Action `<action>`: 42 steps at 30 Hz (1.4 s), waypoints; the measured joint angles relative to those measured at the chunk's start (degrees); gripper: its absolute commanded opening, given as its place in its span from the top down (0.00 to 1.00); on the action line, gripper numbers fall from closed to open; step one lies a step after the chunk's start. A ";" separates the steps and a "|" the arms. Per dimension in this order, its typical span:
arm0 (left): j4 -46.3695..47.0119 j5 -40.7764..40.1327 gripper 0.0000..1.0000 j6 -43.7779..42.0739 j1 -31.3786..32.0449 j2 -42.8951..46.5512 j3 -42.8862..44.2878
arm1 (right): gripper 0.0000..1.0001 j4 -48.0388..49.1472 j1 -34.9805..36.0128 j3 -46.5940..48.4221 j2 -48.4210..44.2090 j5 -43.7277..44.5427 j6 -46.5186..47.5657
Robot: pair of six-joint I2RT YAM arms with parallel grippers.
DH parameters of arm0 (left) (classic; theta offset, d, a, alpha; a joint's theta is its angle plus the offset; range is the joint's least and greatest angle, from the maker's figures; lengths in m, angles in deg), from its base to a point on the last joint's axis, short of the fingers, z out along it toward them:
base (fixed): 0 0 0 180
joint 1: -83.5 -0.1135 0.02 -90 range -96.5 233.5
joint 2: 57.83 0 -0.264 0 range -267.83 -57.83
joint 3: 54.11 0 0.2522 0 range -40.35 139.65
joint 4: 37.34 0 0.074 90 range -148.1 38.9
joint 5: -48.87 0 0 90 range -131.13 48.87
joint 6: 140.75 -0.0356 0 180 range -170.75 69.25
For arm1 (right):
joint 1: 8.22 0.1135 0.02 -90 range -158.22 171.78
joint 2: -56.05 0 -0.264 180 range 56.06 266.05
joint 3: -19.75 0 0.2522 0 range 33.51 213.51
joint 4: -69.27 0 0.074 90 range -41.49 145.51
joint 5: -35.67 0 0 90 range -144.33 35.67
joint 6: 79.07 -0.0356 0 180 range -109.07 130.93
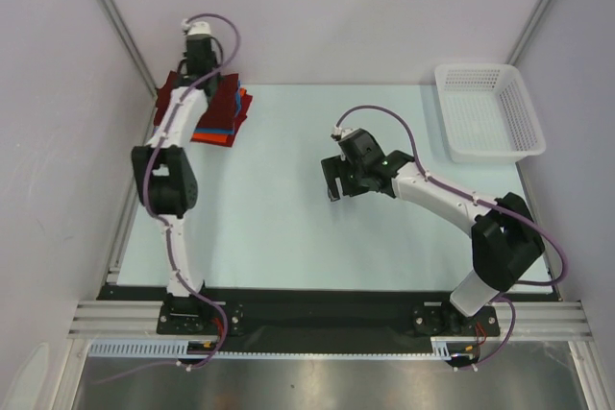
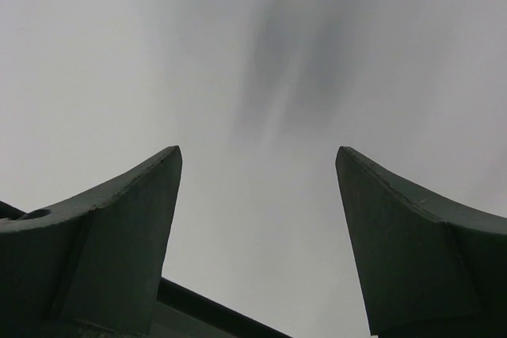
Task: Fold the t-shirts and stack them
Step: Neatly place the folded tshirt to the corner
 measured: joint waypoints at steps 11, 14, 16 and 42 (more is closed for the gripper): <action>8.22 24.30 1.00 16.44 -25.22 9.94 -19.78 | 0.16 0.50 -0.31 0.33 1.53 -1.55 0.09; 8.61 27.30 1.00 18.10 -25.14 7.96 -20.70 | 0.16 0.44 -0.33 0.59 2.34 -1.92 0.09; 9.49 29.18 1.00 18.73 -24.30 6.60 -20.70 | 0.16 0.39 -0.33 1.25 3.08 -1.99 0.09; 11.69 29.20 1.00 22.12 -25.90 -3.91 -13.97 | 0.15 -1.68 0.37 8.61 8.24 -1.79 0.15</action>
